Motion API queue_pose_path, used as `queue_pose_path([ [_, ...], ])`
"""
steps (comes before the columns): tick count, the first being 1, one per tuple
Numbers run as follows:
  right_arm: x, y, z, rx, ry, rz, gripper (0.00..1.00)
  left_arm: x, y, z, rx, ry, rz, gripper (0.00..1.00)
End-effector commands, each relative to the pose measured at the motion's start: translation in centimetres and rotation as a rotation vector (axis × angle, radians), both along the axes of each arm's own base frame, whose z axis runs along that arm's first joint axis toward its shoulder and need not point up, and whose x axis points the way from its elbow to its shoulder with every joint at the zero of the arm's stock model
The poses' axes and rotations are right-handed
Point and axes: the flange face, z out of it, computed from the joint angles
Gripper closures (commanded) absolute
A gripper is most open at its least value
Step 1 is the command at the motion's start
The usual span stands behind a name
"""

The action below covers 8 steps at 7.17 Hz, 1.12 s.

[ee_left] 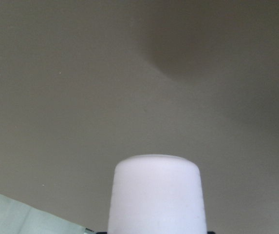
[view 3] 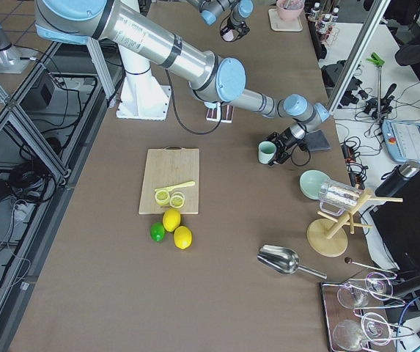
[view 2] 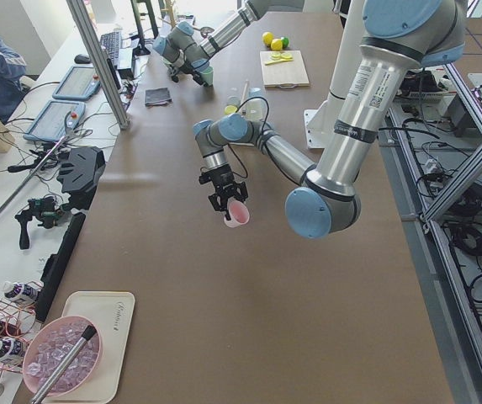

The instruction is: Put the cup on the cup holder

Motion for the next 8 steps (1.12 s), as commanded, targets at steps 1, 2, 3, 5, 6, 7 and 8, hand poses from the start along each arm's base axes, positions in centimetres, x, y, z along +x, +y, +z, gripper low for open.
queue_pose_path([
  [1, -0.1, 0.2, 0.3, -0.018, -0.004, 0.003, 0.36, -1.4, 2.6, -5.0, 0.127, 0.286, -0.250, 0.70],
  [2, -0.1, 0.2, 0.2, -0.018, -0.001, 0.004, 0.88, -2.6, 4.2, -6.3, 0.156, 0.402, -0.325, 0.70],
  [3, 0.0, 0.1, 0.1, -0.019, 0.000, 0.008, 1.00, -3.8, 6.2, -8.0, 0.192, 0.513, -0.400, 0.69],
  [5, 1.7, -1.1, -2.5, -0.048, 0.013, 0.024, 1.00, -5.0, 8.2, -11.6, 0.298, 0.823, -0.556, 0.70],
  [6, 3.1, -2.2, -4.1, -0.053, 0.012, 0.036, 1.00, -3.5, 9.6, -13.0, 0.439, 0.928, -0.569, 0.71],
  [7, 3.9, -3.1, -5.7, -0.034, -0.002, 0.050, 1.00, -1.5, 11.7, -14.2, 0.549, 1.019, -0.586, 0.73],
  [8, 5.2, -4.5, -8.1, 0.011, -0.030, 0.075, 1.00, -0.5, 13.1, -15.3, 0.620, 1.083, -0.611, 0.74],
])
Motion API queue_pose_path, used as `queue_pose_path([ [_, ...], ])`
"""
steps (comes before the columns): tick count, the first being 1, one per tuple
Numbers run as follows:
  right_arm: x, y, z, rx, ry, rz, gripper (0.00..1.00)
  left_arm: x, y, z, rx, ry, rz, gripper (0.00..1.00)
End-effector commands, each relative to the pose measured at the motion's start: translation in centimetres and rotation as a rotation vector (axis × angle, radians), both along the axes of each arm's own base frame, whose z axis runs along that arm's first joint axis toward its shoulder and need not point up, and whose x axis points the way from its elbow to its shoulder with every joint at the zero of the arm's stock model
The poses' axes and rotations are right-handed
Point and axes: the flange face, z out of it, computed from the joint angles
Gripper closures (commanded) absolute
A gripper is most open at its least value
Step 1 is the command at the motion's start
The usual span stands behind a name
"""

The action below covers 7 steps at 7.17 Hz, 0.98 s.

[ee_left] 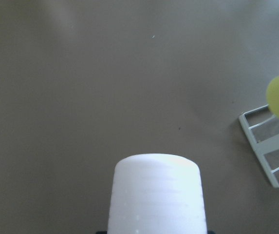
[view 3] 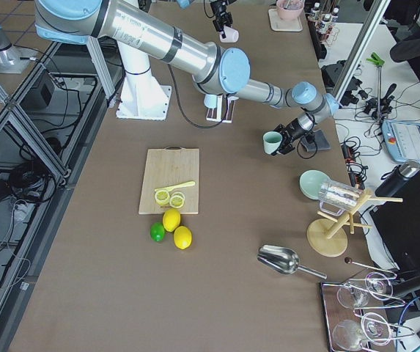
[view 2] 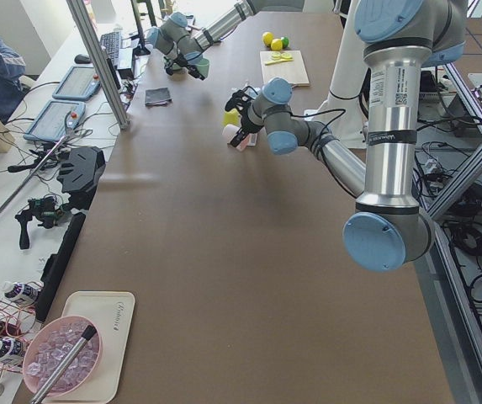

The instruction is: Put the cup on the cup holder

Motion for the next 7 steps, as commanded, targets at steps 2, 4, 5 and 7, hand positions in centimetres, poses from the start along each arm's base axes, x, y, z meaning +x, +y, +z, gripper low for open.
queue_pose_path([
  [2, 2.8, -3.3, -9.8, 0.206, -0.118, 0.054, 1.00, 4.2, 5.8, -3.4, 0.191, 0.183, -0.186, 0.73],
  [4, 4.1, -2.6, -13.1, 0.359, -0.244, 0.196, 1.00, 7.4, 10.3, -3.7, 0.210, 0.207, -0.284, 0.73],
  [5, 3.6, -0.4, -15.1, 0.421, -0.294, 0.239, 1.00, 8.5, 11.8, -3.3, 0.216, 0.193, -0.330, 0.72],
  [7, 6.0, 5.3, -17.8, 0.577, -0.407, 0.277, 1.00, 10.8, 15.1, -3.0, 0.270, 0.141, -0.403, 0.72],
])
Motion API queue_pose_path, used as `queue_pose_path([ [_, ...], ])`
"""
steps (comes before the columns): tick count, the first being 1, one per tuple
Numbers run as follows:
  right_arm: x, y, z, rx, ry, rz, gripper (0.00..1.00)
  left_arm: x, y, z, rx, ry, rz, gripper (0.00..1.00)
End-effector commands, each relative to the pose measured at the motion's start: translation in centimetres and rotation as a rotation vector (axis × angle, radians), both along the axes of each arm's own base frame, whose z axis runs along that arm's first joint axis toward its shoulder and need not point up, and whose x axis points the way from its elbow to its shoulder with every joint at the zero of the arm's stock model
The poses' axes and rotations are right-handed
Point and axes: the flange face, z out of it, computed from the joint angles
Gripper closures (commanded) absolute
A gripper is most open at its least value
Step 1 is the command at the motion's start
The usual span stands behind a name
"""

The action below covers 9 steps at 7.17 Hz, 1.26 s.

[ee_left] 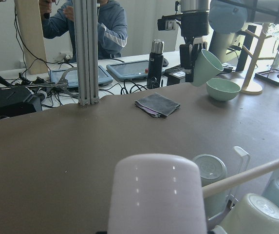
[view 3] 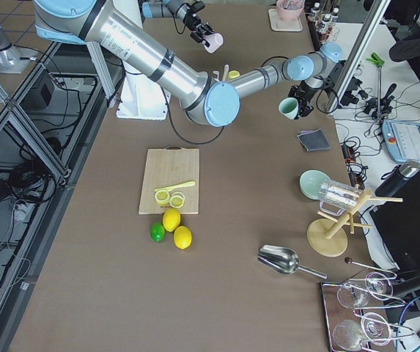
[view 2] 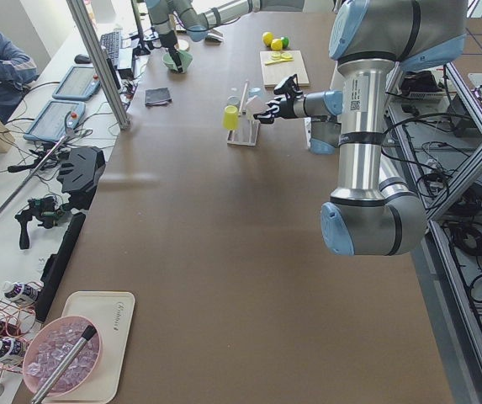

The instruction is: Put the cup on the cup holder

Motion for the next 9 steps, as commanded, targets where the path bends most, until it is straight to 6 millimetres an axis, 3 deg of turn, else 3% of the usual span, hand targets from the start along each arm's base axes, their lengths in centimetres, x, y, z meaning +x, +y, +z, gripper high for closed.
queue_pose_path([
  [1, 3.1, 5.4, -2.3, 0.168, -0.115, 0.073, 1.00, 1.7, 1.7, -0.2, 0.032, -0.032, -0.072, 0.72],
  [3, 4.9, 8.0, -3.1, 0.292, -0.232, 0.172, 1.00, 5.0, 1.3, -1.7, 0.030, -0.005, -0.130, 0.66],
  [4, 5.7, 9.3, -4.1, 0.384, -0.329, 0.205, 1.00, 5.4, 1.2, -2.8, 0.027, 0.014, -0.147, 0.66],
  [5, 6.6, 12.0, -4.9, 0.471, -0.438, 0.233, 1.00, 6.8, 1.2, -3.3, 0.026, 0.022, -0.152, 0.66],
  [6, 6.6, 16.2, -2.8, 0.582, -0.508, 0.267, 1.00, 6.9, 0.6, -3.7, 0.025, 0.031, -0.164, 0.66],
  [7, 5.3, 19.4, -1.4, 0.727, -0.626, 0.304, 1.00, 8.1, 0.1, -4.6, 0.025, 0.040, -0.175, 0.66],
  [8, 4.4, 21.8, -0.1, 0.817, -0.707, 0.350, 1.00, 9.2, -1.0, -4.8, 0.025, 0.035, -0.196, 0.66],
  [9, 3.7, 23.1, -0.1, 0.865, -0.768, 0.363, 1.00, 9.9, -1.7, -5.6, 0.024, 0.044, -0.210, 0.65],
])
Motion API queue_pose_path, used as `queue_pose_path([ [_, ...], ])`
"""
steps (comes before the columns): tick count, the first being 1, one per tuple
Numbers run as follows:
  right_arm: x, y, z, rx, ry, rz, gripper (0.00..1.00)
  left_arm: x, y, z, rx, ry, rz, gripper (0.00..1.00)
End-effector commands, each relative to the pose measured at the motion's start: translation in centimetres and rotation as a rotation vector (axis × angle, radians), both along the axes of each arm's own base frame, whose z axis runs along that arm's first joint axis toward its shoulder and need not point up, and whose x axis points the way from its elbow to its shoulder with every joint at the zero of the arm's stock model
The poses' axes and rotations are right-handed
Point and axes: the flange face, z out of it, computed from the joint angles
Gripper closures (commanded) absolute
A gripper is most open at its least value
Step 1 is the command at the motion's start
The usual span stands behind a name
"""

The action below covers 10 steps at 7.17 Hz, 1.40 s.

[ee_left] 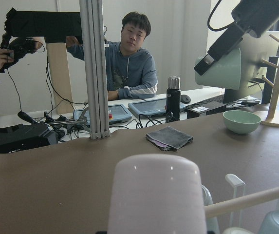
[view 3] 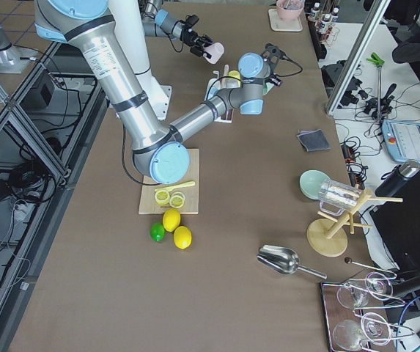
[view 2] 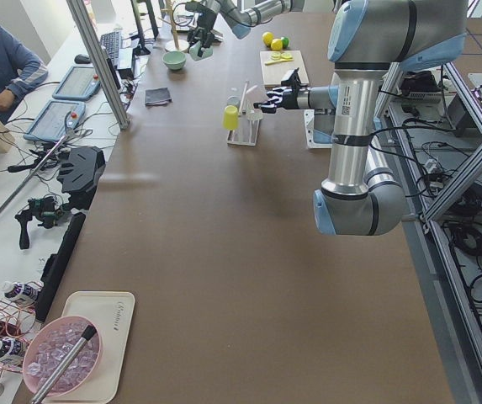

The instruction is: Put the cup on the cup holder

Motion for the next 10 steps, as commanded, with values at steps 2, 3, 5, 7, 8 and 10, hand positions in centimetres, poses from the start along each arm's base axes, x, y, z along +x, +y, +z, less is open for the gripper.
queue_pose_path([
  [2, -5.8, 6.9, -0.1, 0.150, -0.252, 0.098, 1.00, 2.1, -1.2, -0.6, -0.001, -0.004, -0.021, 0.65],
  [3, -8.8, 9.4, -0.4, 0.159, -0.337, 0.133, 1.00, 2.5, -1.8, -0.3, -0.001, -0.015, -0.034, 0.65],
  [5, -10.7, 12.2, 1.5, 0.193, -0.467, 0.138, 1.00, 2.8, -2.6, -0.1, -0.004, -0.020, -0.050, 0.65],
  [7, -12.6, 13.2, 4.5, 0.226, -0.511, 0.145, 1.00, 3.2, -2.8, 0.2, -0.006, -0.026, -0.053, 0.65],
  [8, -14.3, 13.7, 4.6, 0.211, -0.501, 0.168, 1.00, 3.5, -2.9, 0.2, -0.009, -0.025, -0.053, 0.65],
  [10, -16.5, 13.2, 4.1, 0.210, -0.488, 0.171, 1.00, 5.0, -2.9, 0.5, -0.020, -0.021, -0.049, 0.65],
])
